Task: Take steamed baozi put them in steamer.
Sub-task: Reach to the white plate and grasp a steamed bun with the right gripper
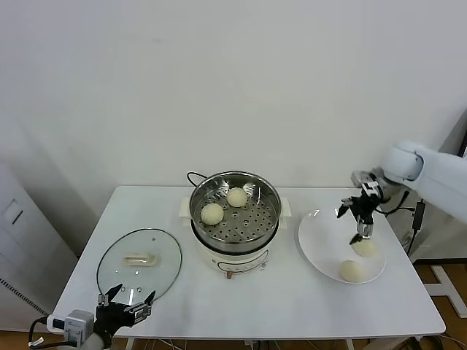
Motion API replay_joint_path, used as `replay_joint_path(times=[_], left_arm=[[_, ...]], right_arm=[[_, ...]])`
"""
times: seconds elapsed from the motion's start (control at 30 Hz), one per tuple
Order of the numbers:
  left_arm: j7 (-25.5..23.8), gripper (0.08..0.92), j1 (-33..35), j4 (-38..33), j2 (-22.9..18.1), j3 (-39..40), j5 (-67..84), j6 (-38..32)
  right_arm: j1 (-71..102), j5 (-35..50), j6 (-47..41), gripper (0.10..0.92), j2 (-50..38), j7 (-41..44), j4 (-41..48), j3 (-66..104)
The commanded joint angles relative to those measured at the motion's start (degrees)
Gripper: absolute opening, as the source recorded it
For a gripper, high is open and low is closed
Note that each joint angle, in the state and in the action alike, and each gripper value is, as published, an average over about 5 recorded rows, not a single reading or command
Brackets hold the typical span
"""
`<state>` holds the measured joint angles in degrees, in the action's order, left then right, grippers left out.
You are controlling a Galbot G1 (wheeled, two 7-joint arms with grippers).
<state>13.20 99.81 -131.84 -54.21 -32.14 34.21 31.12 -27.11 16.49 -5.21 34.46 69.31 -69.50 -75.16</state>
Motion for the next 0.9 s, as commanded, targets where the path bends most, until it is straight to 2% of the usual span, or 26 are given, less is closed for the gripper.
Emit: replay_joint_path(times=[0.03,0.73,0.9], left_arm=[[0.1,0.823,-0.1,0.0,0.0,0.1,-0.1,0.2],[0.1,0.823,-0.2,0.0,0.5,0.3,-0.2,0.3],[0.1,0.823,-0.2,0.0,0.5,0.3,-0.2,0.3]], right_arm=[[15.3,-9.2,4.7,0.823,-2.1,1.1,2.5,11.3],[22.8,-13.9,7.1,0.822,0.7,0.7,7.6,18.2],[23.8,-14.0,6.9,0.788,1.8,0.4,8.8,19.3]])
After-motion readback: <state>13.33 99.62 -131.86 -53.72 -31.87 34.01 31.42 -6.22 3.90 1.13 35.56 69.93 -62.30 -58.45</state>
